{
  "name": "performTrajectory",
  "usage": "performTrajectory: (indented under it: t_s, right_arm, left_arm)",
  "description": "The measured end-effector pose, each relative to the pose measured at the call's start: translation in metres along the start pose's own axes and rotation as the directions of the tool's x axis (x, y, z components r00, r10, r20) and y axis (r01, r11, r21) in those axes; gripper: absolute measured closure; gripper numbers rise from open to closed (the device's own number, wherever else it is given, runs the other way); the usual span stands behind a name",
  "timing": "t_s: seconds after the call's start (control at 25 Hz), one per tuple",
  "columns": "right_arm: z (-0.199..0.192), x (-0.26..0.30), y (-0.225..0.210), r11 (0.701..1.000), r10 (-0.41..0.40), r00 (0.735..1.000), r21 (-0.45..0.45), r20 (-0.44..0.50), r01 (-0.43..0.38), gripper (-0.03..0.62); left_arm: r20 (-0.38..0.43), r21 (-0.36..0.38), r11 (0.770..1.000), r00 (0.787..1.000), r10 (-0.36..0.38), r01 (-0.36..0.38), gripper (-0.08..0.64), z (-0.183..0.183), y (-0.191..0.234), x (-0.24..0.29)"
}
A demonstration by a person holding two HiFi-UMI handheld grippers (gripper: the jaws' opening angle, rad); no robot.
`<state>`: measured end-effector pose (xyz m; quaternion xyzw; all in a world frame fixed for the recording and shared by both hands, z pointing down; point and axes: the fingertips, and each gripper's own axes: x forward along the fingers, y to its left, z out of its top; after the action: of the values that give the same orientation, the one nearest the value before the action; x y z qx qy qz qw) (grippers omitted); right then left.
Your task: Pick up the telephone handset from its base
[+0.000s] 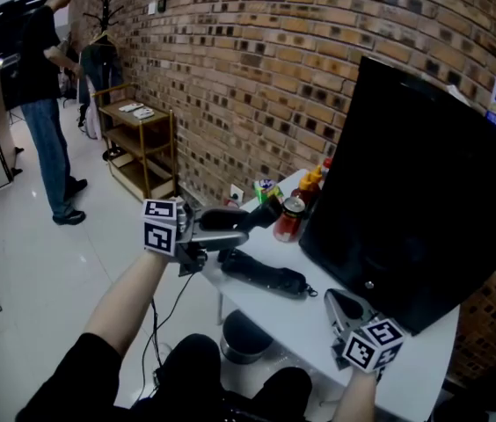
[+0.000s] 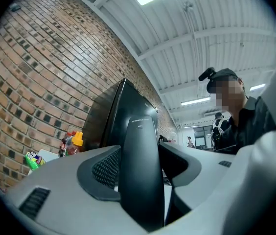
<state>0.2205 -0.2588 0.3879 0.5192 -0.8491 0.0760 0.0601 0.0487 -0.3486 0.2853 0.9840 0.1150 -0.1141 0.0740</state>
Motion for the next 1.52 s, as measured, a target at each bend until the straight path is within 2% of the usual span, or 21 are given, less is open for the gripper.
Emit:
performTrajectory:
  t_s: [0.24,0.8,1.52]
  right_arm:
    - [0.009,-0.003,0.005,1.000,0.021,0.998,-0.011,0.064,-0.021,0.583]
    - [0.021,-0.014,0.006,0.999,0.033,0.990,-0.041,0.134,-0.028,0.584]
    - [0.025,-0.016,0.012,0.998,0.045,0.987,-0.048,0.154,-0.038,0.584]
  left_arm:
    - [-0.014,-0.003,1.000,1.000,0.010,-0.010,0.307,-0.004,0.003,-0.004]
    - [-0.047,0.021,1.000,0.999,0.008,-0.007,0.307,-0.012,-0.003,0.008]
    - [-0.099,0.042,0.999,0.995,-0.003,0.007,0.307,-0.020,-0.008,0.017]
